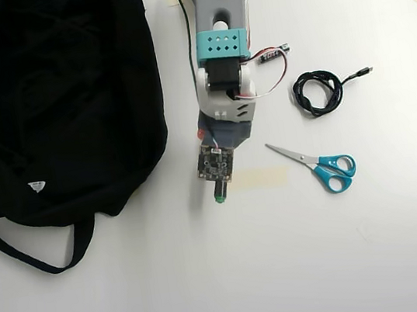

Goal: Put the green marker into the black bag

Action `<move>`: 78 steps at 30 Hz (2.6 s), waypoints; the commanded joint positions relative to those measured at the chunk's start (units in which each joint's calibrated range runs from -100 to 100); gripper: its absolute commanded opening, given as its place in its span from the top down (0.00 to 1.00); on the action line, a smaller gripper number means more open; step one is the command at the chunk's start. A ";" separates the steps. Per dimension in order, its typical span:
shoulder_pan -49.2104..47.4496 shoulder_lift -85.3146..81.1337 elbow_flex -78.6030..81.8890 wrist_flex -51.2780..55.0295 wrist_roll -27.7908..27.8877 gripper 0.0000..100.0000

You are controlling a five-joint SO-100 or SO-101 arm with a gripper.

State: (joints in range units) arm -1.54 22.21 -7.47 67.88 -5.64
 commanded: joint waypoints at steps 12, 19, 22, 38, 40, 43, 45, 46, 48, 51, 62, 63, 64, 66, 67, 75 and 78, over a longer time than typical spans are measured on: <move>-1.00 -8.60 -2.06 4.04 4.59 0.98; -2.12 -11.67 -1.25 5.24 6.38 0.98; -2.20 -13.08 -1.25 6.36 6.53 0.98; -3.77 -15.32 -2.15 10.84 7.21 0.98; -3.77 -16.65 -2.06 10.84 7.21 0.98; -3.77 -18.22 -1.25 10.93 7.21 0.98; -3.77 -18.64 -1.25 11.36 7.21 0.98; -3.77 -18.72 -1.25 11.53 7.21 0.98; -3.77 -18.72 -1.43 11.62 7.21 0.98; -3.77 -18.81 -1.97 12.13 7.21 0.98; -3.62 -18.81 -2.06 12.48 7.27 0.98; -3.54 -18.89 -2.06 12.48 7.27 0.98; -3.54 -19.14 -2.06 12.48 7.27 0.98; -3.54 -20.05 -2.06 12.48 7.27 0.98; -3.47 -20.47 -2.06 12.48 7.27 0.98; -3.09 -22.46 -1.52 12.48 7.00 0.98; -3.09 -23.37 -1.34 12.48 7.00 0.98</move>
State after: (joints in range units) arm -4.92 2.95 -7.47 80.16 1.29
